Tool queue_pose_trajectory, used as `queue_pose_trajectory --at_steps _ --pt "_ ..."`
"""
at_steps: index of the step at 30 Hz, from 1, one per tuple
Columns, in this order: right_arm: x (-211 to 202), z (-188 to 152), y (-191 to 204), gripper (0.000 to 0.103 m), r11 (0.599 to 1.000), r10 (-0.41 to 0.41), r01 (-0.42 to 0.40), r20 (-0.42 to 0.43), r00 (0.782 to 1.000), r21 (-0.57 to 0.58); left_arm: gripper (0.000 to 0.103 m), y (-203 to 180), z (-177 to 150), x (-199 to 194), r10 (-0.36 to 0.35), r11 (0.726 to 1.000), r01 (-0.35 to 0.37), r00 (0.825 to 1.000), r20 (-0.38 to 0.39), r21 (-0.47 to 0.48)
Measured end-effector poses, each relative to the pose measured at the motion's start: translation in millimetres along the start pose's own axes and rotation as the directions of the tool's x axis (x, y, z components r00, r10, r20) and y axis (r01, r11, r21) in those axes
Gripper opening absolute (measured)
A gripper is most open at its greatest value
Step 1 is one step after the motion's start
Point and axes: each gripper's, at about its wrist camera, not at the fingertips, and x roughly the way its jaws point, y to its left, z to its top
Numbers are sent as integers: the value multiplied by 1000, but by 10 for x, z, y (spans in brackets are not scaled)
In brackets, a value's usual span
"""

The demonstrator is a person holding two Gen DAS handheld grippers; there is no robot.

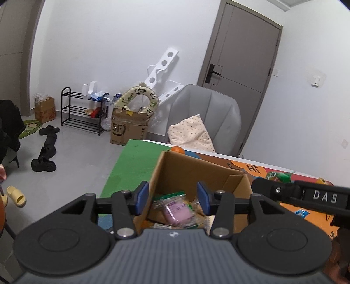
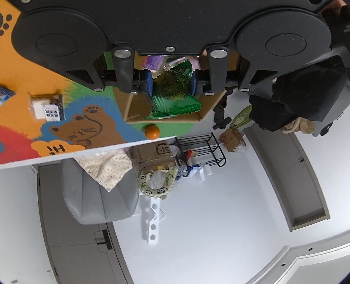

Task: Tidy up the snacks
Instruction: 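Carry both packs over the cardboard box and open both grippers to drop them, then move both grippers back toward the white cake pack and blue candy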

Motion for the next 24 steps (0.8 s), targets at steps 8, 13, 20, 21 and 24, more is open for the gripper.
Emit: queue_pose_trajectory --at_steps 8,13,20,21,24 --pt "-57 -15 -58 66 999 -21 21 5 1000 39 73 54 -5 -64 8 1000 -8 1000 9 -7" --pt "-168 -93 -193 77 996 -60 59 11 998 65 79 13 -40 -56 11 1000 -11 1000 2 -2" --pt "-313 -227 -404 86 989 -116 115 4 993 91 89 -146 -79 -102 -3 1000 3 1000 16 23" --pt "-339 -241 -436 90 988 -120 119 5 993 96 90 -184 -87 -106 -4 1000 4 1000 16 29" --pt "-442 -289 -563 95 984 -137 134 17 990 117 93 -290 -119 -104 -16 999 15 1000 9 48"
